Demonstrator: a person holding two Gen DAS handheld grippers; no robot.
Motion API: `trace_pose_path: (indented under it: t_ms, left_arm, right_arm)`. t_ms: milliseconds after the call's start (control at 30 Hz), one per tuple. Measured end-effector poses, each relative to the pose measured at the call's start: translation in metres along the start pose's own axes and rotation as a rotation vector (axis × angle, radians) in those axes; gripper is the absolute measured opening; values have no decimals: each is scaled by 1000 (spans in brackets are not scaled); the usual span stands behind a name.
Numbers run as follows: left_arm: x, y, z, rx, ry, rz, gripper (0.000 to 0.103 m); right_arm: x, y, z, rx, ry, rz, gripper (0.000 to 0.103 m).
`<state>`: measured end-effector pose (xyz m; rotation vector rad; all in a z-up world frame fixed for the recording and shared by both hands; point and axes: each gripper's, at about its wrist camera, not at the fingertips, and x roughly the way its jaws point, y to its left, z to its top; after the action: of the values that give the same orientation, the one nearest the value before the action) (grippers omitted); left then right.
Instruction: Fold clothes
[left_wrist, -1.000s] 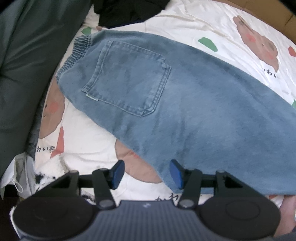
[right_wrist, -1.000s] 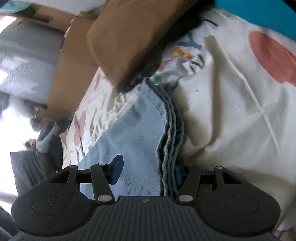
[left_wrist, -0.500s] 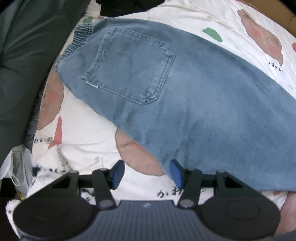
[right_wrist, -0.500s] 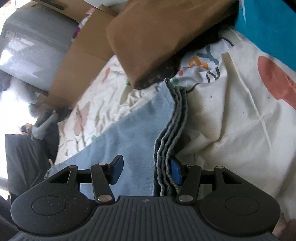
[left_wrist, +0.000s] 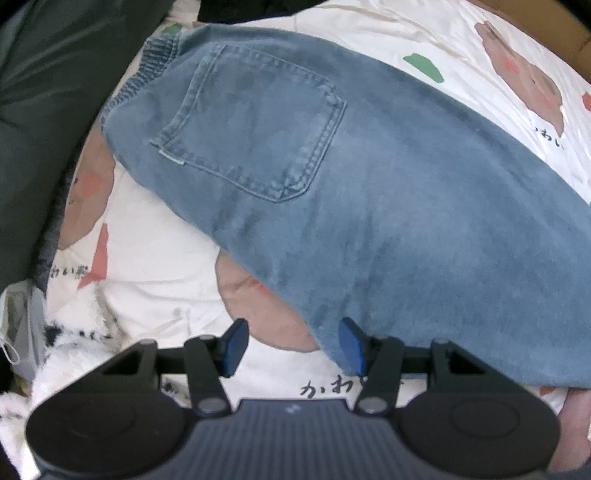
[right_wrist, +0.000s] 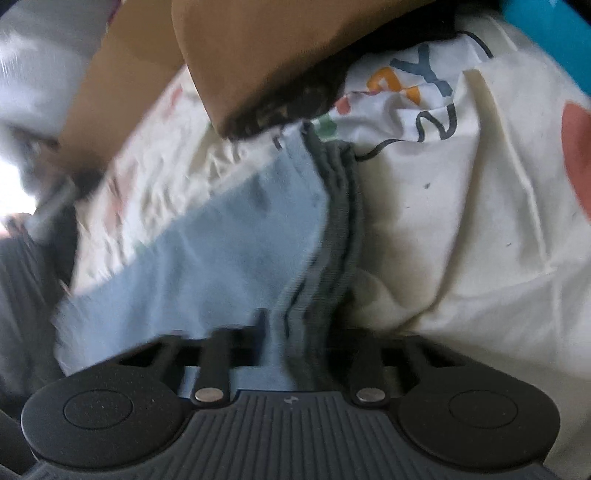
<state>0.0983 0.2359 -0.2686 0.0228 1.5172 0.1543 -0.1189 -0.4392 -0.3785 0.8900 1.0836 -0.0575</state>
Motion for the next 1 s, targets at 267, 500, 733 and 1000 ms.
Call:
trace_pose_path:
  t_ms: [267,500,733,1000]
  left_arm:
    - [1,5,-6,-18,-23,-37,57]
    - [-8,4,-6,-37,-64,-84,57]
    - [-15,-7,-4,5,-107,-122,57]
    - [-13,-35,-7,82,-131,-223,57]
  right_arm:
    - [-19,24,10,-80,98,-71,9]
    - [-51,64,19,-97,117,-97,9]
    - [-83,113,32,-137,126,-87,9]
    - [-115,171,41,-211,106,-32,9]
